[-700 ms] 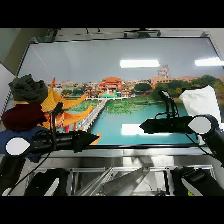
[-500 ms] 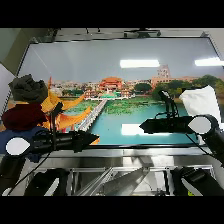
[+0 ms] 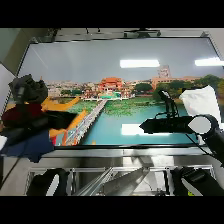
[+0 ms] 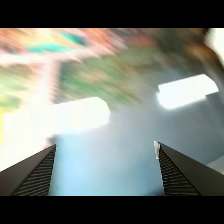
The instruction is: Fold the shirts.
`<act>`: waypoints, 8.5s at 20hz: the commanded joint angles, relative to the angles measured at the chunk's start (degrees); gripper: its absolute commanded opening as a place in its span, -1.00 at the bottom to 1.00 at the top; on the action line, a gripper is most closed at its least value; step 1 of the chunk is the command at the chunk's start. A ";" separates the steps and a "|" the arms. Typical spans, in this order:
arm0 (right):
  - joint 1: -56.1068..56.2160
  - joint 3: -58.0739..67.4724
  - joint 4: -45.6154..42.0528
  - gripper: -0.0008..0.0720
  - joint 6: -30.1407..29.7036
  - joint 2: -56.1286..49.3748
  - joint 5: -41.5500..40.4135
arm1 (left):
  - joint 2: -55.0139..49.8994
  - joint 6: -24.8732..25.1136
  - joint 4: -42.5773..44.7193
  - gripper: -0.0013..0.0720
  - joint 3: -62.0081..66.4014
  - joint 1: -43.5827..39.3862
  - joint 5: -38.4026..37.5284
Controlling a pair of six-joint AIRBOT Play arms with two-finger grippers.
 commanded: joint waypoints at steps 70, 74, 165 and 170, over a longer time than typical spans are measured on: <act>-15.06 12.87 7.61 0.41 -29.99 -34.36 -2.99 | -55.76 5.20 -16.44 0.98 3.19 -31.78 -0.94; -15.08 14.51 10.62 0.41 -33.03 -39.87 -1.62 | -55.76 5.11 -18.27 0.98 1.92 -38.23 8.92; -32.28 46.40 16.55 -0.93 -25.81 -28.35 14.75 | -33.51 6.36 -25.83 -0.90 37.70 -6.56 -14.05; -32.70 65.66 15.76 -0.93 -26.12 -16.94 13.84 | -31.58 -0.42 -27.23 -0.90 64.22 3.89 -22.03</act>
